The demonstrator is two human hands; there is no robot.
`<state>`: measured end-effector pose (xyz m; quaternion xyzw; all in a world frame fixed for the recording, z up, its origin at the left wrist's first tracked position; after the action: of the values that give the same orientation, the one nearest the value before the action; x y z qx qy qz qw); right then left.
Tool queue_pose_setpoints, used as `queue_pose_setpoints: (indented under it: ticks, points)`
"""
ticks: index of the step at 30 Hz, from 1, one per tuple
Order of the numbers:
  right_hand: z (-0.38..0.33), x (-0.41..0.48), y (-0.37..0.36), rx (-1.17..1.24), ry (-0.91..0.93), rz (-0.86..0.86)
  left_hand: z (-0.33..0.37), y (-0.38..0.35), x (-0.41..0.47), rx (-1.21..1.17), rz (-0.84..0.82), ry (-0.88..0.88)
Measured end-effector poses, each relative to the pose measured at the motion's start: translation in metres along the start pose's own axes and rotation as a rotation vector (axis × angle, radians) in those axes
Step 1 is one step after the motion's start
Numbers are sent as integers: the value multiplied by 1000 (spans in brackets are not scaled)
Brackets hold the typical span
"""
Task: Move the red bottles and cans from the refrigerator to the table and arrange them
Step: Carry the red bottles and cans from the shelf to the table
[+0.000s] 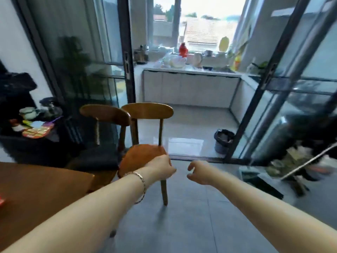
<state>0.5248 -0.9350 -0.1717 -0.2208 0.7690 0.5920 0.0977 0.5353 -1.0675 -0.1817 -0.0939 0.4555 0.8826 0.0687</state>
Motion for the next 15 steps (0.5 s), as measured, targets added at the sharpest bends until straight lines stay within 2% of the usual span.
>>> queue_pose_setpoints:
  ticks: [7, 15]
  points:
    - [241, 16, 104, 117, -409, 181, 213, -76, 144, 162, -207, -352]
    - [436, -4, 219, 281, -803, 382, 466, -148, 252, 120, -388, -793]
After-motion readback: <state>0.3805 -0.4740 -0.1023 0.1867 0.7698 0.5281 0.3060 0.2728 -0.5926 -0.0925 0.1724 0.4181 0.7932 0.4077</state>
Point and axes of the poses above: each hand's wrist, its own x-axis towards the middle knuckle, its own y-axis out of the back of the hand, z = x × y, the point moved 5 cm from there along x, towards the middle knuckle, and after that the axes turned 6 degrees about -y, right-handed, at the moved point
